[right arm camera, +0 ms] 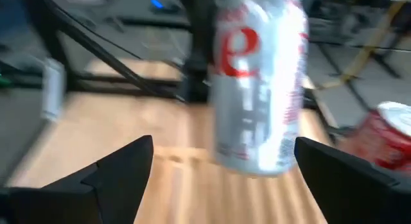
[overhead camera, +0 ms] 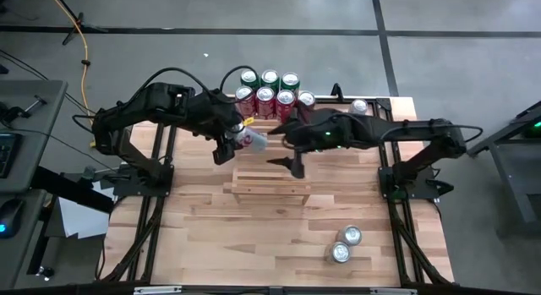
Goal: Place canned beverage on shelf
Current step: Put the bottom left silver soda can on the shelf
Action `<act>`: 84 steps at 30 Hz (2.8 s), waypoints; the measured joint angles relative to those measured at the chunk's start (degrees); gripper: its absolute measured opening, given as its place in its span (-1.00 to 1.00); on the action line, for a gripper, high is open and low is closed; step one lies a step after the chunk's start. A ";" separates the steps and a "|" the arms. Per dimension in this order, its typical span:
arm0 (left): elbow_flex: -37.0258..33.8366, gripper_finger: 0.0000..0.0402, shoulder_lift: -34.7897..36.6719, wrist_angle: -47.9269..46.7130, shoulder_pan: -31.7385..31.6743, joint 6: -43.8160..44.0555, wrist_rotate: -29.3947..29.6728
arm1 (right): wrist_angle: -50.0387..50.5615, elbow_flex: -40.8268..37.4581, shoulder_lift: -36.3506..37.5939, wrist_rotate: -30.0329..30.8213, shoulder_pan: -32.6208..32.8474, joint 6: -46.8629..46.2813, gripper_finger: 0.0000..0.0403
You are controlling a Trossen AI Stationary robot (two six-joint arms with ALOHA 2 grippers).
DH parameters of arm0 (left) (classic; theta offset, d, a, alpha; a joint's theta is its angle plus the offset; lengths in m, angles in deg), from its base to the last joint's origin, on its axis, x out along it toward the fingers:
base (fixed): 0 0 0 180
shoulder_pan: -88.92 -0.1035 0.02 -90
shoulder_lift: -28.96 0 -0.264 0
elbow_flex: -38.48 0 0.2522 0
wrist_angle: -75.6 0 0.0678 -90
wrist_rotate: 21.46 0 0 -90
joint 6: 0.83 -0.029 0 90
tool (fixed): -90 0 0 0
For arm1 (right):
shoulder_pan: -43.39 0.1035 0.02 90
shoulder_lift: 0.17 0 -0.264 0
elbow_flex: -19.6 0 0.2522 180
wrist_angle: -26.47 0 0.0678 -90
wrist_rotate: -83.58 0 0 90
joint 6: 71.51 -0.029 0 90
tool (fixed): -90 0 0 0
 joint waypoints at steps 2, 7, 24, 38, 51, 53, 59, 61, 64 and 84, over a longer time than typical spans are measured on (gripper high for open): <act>0.00 0.40 0.00 0.32 0.01 -0.01 0.02 | 0.99 1.89 -1.92 4.16 0.00 1.98 0.82; -0.05 0.40 -0.70 0.90 0.02 -0.04 0.07 | 0.79 5.21 -5.80 8.63 0.00 3.02 0.82; -0.07 0.40 -3.78 2.67 0.07 -5.13 -0.35 | -1.70 6.69 -11.49 6.24 -0.02 -1.12 0.81; 0.00 0.53 -3.74 3.42 0.07 -7.98 0.11 | 0.28 6.64 -10.38 7.37 -0.06 -0.17 0.41; -1.06 0.71 -1.40 -1.62 -0.33 -3.05 3.56 | 21.78 1.93 -1.24 8.90 -1.43 2.07 0.41; -3.07 0.71 0.41 1.67 -0.33 -2.95 4.17 | 20.43 -3.32 2.69 8.44 -1.57 -0.28 0.41; -16.39 0.71 8.65 19.61 -0.33 -1.05 4.14 | -0.02 -25.99 17.75 12.31 -0.62 -13.04 0.41; -23.41 0.71 12.09 29.29 -0.31 0.21 4.08 | -12.87 -32.74 21.20 16.63 0.67 -16.31 0.41; -35.09 0.71 16.78 44.77 -0.28 2.51 3.50 | -28.85 -39.87 22.02 23.91 2.49 -17.51 0.41; -54.20 0.71 22.49 71.18 1.27 7.68 4.73 | -57.86 -33.03 -5.97 35.54 3.82 -6.20 0.41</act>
